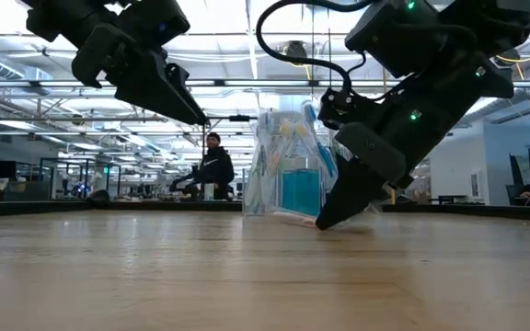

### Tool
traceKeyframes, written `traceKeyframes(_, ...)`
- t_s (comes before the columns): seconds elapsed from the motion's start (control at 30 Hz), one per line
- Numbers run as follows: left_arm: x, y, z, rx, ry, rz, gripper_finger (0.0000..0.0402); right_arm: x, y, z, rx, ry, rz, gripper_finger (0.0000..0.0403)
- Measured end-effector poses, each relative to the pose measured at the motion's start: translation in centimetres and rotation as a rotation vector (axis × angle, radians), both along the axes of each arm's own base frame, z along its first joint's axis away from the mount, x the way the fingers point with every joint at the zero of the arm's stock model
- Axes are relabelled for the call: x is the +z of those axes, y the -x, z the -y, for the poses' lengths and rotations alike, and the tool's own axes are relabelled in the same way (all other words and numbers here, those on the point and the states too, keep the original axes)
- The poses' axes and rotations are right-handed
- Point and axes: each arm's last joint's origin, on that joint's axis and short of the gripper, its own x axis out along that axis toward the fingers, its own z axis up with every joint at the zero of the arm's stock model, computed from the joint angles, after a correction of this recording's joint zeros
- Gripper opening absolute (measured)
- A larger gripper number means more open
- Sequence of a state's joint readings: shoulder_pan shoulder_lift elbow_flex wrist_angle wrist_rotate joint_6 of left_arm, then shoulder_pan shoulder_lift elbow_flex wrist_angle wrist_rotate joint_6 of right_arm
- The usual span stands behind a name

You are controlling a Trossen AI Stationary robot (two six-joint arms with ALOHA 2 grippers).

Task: Pick & Place toothbrushing station
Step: Put the orange toothbrush into the transparent organizer

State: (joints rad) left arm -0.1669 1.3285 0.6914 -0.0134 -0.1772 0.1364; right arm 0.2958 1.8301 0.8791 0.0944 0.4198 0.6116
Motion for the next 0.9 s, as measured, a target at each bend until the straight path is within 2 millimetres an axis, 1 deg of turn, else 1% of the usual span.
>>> traceKeyframes(0.1,0.0,0.0,0.0,0.000,0.000,0.001,0.0186,-0.1,0.2,0.0,0.020,0.021,-0.028,0.0087)
traceKeyframes(0.17,0.0,0.0,0.0,0.000,0.001,0.002,0.0186,-0.2,0.3,0.1,0.036,0.041,-0.052,0.0057)
traceKeyframes(0.27,0.1,0.0,0.0,0.001,0.002,0.007,0.0186,-0.2,0.4,0.1,0.107,0.096,-0.084,0.0016)
traceKeyframes(0.33,0.1,-0.1,0.0,0.001,0.003,0.009,0.0186,-0.2,0.3,0.1,0.187,0.141,-0.102,0.0011)
traceKeyframes(0.43,0.1,-0.1,0.0,0.011,0.008,0.010,0.0186,0.0,0.3,0.0,0.258,0.200,-0.114,0.0017)
traceKeyframes(0.5,0.1,-0.1,0.0,0.028,0.026,0.018,0.0186,0.4,0.4,0.1,0.320,0.251,-0.117,0.0015)
traceKeyframes(0.6,0.4,-0.3,-0.3,0.061,0.063,0.051,0.0186,1.3,0.2,0.0,0.484,0.408,-0.104,0.0006)
traceKeyframes(0.67,0.6,-0.5,-0.8,0.129,0.160,0.085,0.0186,2.6,-0.4,-0.2,0.617,0.555,-0.052,0.0006)
traceKeyframes(0.73,0.9,-0.8,-1.2,0.210,0.342,0.119,0.0186,3.7,-0.8,-0.5,0.727,0.709,-0.001,0.0006)
traceKeyframes(0.8,1.0,-1.0,-1.5,0.262,0.529,0.124,0.0186,4.1,-1.2,-0.7,0.816,0.847,0.018,0.0005)
traceKeyframes(0.83,0.9,-1.2,-1.5,0.268,0.587,0.128,0.0186,4.3,-1.3,-0.7,0.849,0.907,0.025,0.0003)
traceKeyframes(0.9,0.6,-1.5,-1.4,0.256,0.641,0.115,0.0186,4.9,-1.8,-0.5,0.882,1.019,0.060,0.0000)
